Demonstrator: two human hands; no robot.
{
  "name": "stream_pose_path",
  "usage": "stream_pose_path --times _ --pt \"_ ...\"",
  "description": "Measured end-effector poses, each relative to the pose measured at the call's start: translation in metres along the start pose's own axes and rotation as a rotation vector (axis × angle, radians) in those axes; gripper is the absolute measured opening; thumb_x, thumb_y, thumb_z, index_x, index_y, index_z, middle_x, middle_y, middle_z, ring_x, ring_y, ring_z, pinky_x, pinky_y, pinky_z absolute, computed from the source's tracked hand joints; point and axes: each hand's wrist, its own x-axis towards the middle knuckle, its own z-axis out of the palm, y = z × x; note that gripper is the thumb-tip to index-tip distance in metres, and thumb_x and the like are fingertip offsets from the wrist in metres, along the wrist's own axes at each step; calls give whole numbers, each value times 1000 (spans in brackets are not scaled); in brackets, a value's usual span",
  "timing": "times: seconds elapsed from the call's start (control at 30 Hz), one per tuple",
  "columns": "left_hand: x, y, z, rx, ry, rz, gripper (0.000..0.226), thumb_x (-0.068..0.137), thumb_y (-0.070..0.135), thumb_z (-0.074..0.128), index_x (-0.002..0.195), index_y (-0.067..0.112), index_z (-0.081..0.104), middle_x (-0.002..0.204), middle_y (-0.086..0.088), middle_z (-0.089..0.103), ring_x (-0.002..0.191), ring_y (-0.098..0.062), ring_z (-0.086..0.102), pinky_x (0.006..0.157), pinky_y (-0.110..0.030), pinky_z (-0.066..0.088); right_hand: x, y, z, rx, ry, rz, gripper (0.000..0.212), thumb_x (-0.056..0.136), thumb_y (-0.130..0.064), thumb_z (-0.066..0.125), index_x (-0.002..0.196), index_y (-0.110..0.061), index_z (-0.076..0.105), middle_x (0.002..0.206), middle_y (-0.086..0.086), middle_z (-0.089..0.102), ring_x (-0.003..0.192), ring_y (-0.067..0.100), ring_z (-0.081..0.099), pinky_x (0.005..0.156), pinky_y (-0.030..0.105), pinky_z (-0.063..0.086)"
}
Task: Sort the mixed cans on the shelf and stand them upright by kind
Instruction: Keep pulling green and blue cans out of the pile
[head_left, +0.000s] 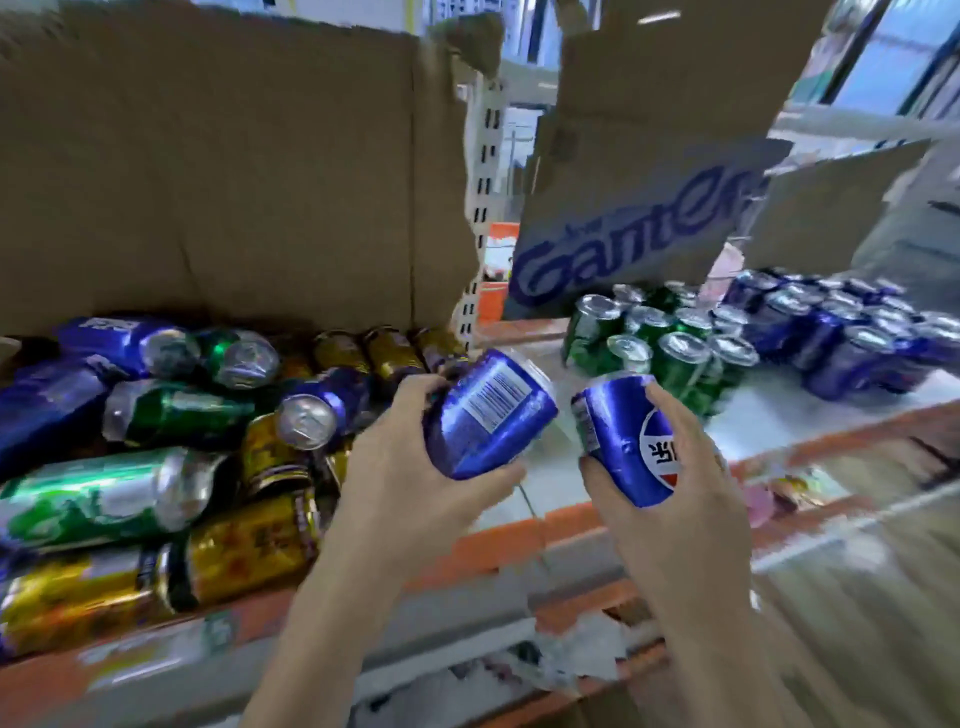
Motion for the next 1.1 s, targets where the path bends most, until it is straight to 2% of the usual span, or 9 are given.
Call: stream_pose_path --times 0.17,0.23,0.3,0.4,0.53,0.7,0.9,0.97,1.1 --pt "-19 49 117 61 -163 -25 59 55 44 85 99 36 46 86 20 59 76 3 57 65 -8 41 13 96 -81 -86 32 70 69 68 -33 78 130 -33 49 118 0 60 95 26 60 72 34 44" --pt "-26 62 151 90 -185 -36 58 54 44 85 99 35 49 90 15 62 79 -3 57 66 -10 41 20 127 -102 -80 12 98 68 68 -36 75 130 -33 49 120 -1 59 97 25 59 72 31 42" --pt "-29 72 178 144 -214 -52 62 56 41 84 107 32 51 99 11 61 89 -10 57 76 -21 45 25 155 -116 -77 -5 111 66 68 -37 74 129 -34 49 122 -4 58 98 22 58 72 27 42" --pt "-24 83 210 229 -226 -62 70 58 43 82 118 30 50 106 11 59 97 -12 54 82 -26 47 34 187 -129 -78 -62 153 66 70 -33 76 129 -35 47 123 -7 56 90 11 52 65 15 35" --pt "-6 85 252 308 -188 -63 71 59 45 80 121 26 51 110 5 60 98 -17 54 84 -34 48 59 224 -135 -109 -81 174 68 70 -29 78 130 -34 48 119 -2 59 94 17 56 72 27 41" --pt "32 88 308 341 -191 -22 72 63 47 78 124 27 46 114 9 47 98 -14 51 79 -24 42 119 268 -138 -170 -158 164 66 74 -32 73 132 -38 43 122 -8 56 99 15 54 71 27 40" --pt "93 108 376 358 -260 -26 63 64 47 75 113 30 39 109 10 41 96 -16 49 74 -25 35 227 309 -137 -361 -218 90 62 71 -32 73 127 -25 47 122 0 47 92 27 56 70 29 37" --pt "113 116 394 379 -266 0 61 65 46 74 113 31 41 108 12 42 96 -15 49 72 -22 29 261 316 -138 -491 -310 35 60 71 -36 72 123 -24 45 119 0 41 85 30 58 65 31 39" --pt "147 130 419 392 -242 42 60 65 49 73 115 32 47 115 11 43 98 -15 52 69 -21 30 322 317 -134 -884 -574 -250 59 74 -44 63 127 -29 40 118 -6 41 88 24 59 55 26 34"
